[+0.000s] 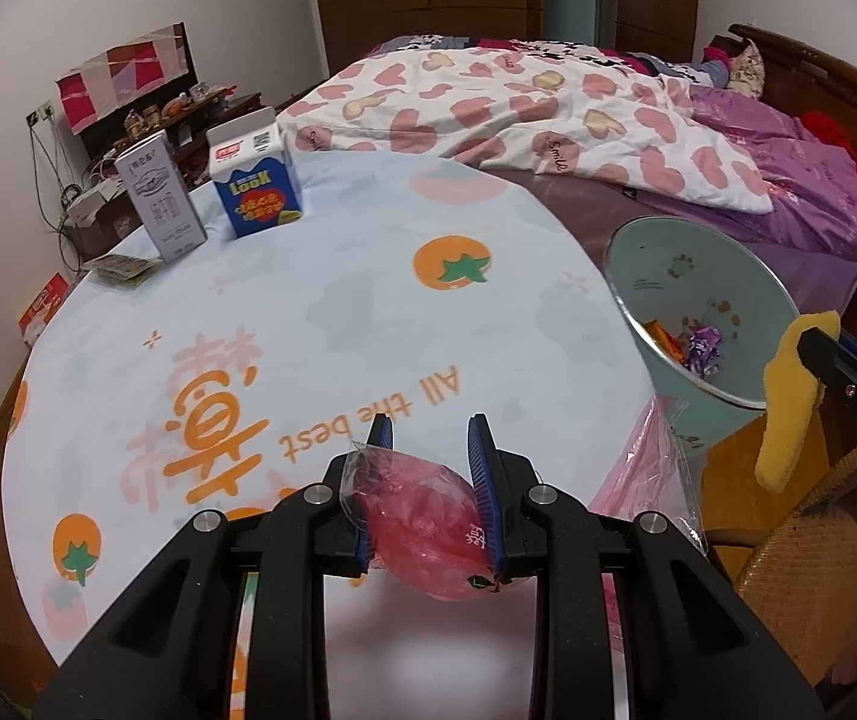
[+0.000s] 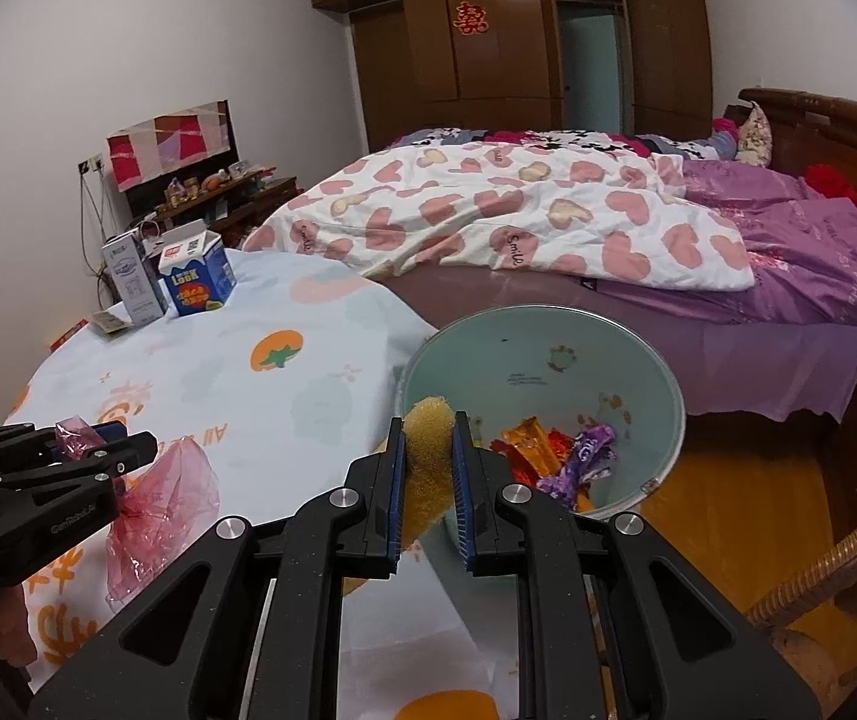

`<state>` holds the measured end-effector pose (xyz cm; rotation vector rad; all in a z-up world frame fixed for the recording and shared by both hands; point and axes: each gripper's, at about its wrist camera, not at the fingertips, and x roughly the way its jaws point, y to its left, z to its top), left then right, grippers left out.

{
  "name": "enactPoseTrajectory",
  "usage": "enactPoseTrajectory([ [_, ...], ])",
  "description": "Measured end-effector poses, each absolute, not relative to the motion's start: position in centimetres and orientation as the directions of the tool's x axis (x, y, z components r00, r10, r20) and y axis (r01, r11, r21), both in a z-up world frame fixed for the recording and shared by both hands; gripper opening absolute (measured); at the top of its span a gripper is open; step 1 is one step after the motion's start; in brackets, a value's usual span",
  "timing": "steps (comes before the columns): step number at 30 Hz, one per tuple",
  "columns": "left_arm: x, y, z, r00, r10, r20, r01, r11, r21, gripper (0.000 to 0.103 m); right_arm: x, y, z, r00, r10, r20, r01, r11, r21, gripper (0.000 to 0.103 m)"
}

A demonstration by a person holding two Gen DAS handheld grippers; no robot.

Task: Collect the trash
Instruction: 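Carry the yellow sponge over the wastebasket while the left gripper carries the pink bow there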

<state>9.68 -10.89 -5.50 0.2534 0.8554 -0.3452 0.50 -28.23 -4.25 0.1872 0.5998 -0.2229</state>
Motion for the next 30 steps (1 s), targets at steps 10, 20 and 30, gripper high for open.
enactPoseTrajectory([
  [10, 9.5, -13.4, -5.4, 0.601, -0.217, -0.769, 0.43, 0.899, 0.082, 0.027, -0.1, -30.2, -4.5, 0.797, -0.185, -0.575, 0.299, 0.948, 0.11, 0.015],
  [20, 9.8, -16.4, -5.9, 0.573, -0.247, -0.782, 0.473, 0.878, 0.069, 0.027, -0.4, -32.9, -4.8, 0.781, -0.232, -0.58, 0.351, 0.931, 0.099, 0.015],
  [30, 10.3, -20.0, -6.4, 0.544, -0.273, -0.794, 0.515, 0.855, 0.058, 0.027, -0.4, -35.5, -5.1, 0.76, -0.277, -0.588, 0.396, 0.914, 0.081, 0.015],
])
